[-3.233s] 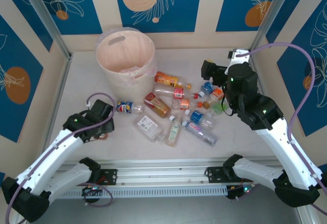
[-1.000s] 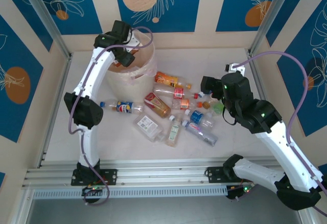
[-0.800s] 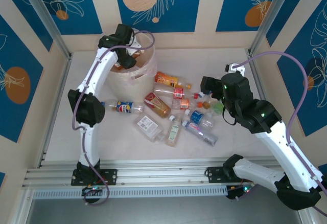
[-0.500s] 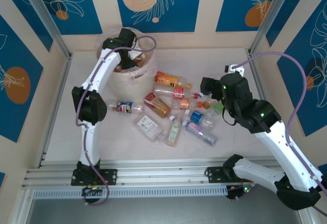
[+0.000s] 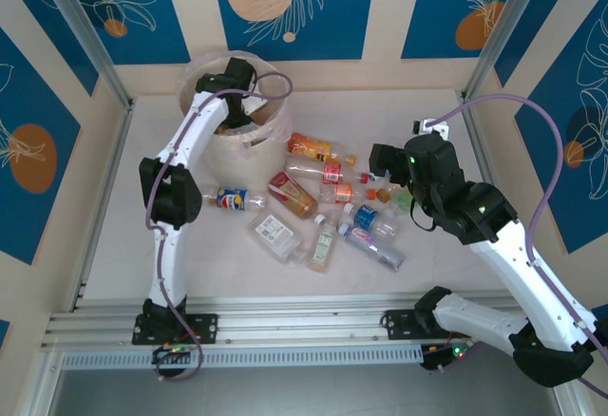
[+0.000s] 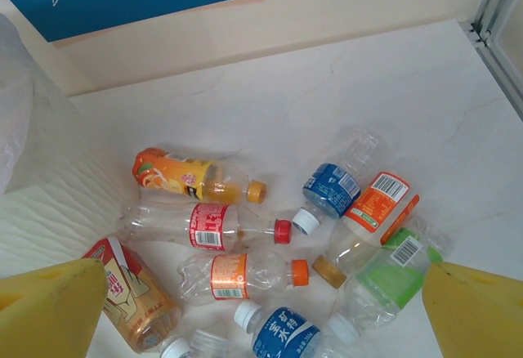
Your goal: Put the plastic bottles in the bin
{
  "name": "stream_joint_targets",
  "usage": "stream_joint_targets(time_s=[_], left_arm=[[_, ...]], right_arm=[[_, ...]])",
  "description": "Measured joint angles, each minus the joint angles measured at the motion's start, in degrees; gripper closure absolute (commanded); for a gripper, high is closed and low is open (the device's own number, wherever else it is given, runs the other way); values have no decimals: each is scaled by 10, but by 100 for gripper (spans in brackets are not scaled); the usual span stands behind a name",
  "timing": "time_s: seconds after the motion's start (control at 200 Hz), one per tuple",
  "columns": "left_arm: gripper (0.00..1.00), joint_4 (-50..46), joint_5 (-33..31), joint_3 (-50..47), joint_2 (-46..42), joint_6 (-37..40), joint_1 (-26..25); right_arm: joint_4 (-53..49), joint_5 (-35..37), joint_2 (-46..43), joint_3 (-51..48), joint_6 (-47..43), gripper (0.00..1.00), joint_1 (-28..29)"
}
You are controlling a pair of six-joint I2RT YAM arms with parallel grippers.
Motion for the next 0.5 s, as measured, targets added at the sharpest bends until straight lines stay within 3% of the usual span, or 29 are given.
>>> stream_joint_targets(time_s=[0.22, 0.5], left_arm=[[1, 13, -2, -2, -19, -7, 0], [1, 28, -5, -1, -130, -44, 0]], right_arm=[[0, 0, 0, 0, 0, 1, 0], [9, -3, -1, -6, -3, 1, 0]])
